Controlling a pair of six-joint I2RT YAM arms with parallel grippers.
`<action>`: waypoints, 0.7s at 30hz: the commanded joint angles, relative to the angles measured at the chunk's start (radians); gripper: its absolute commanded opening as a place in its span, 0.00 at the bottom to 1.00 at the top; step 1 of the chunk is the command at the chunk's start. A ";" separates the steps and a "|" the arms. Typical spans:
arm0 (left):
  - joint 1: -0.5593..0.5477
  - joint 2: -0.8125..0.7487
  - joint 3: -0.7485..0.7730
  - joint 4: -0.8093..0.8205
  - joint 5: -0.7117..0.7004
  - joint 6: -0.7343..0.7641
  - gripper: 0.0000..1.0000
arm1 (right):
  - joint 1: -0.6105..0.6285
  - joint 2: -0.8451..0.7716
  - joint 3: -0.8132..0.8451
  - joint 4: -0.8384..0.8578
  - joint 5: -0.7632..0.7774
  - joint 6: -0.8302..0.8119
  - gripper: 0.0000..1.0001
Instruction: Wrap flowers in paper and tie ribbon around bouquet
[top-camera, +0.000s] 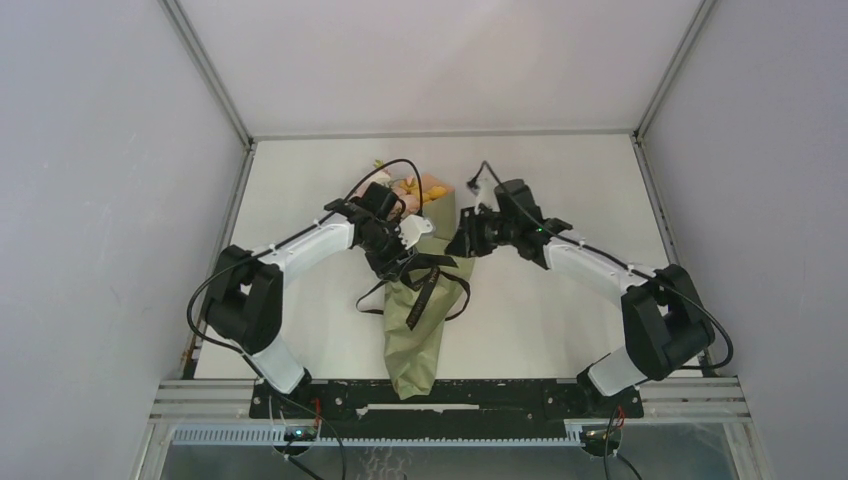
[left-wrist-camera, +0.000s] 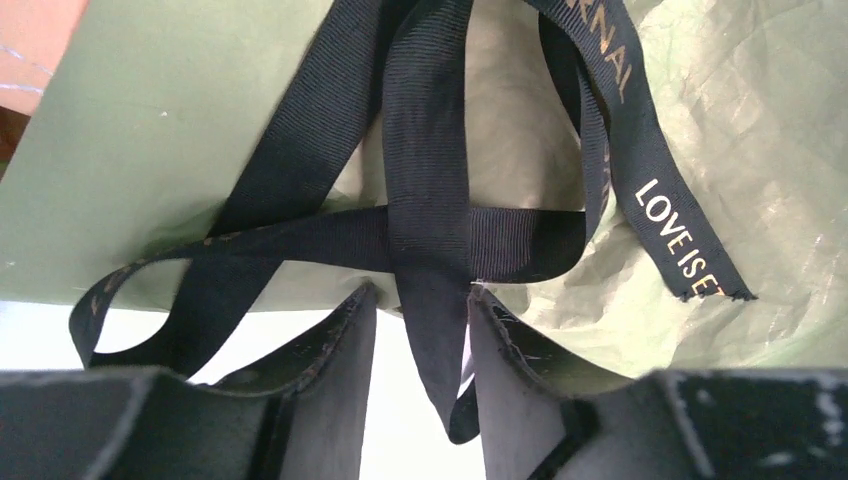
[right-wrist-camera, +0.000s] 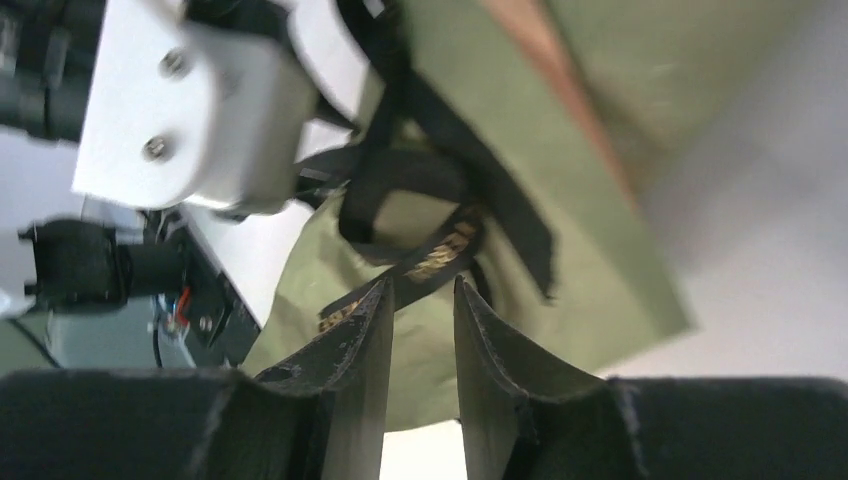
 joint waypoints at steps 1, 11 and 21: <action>-0.003 -0.002 -0.025 0.047 0.028 -0.012 0.43 | 0.076 0.040 0.017 -0.008 -0.023 -0.063 0.38; -0.006 0.007 -0.048 0.043 0.011 -0.001 0.44 | 0.089 0.175 0.025 -0.024 0.038 -0.100 0.45; 0.065 -0.122 0.047 -0.117 -0.037 0.015 0.00 | 0.067 0.241 0.027 -0.062 0.052 -0.112 0.00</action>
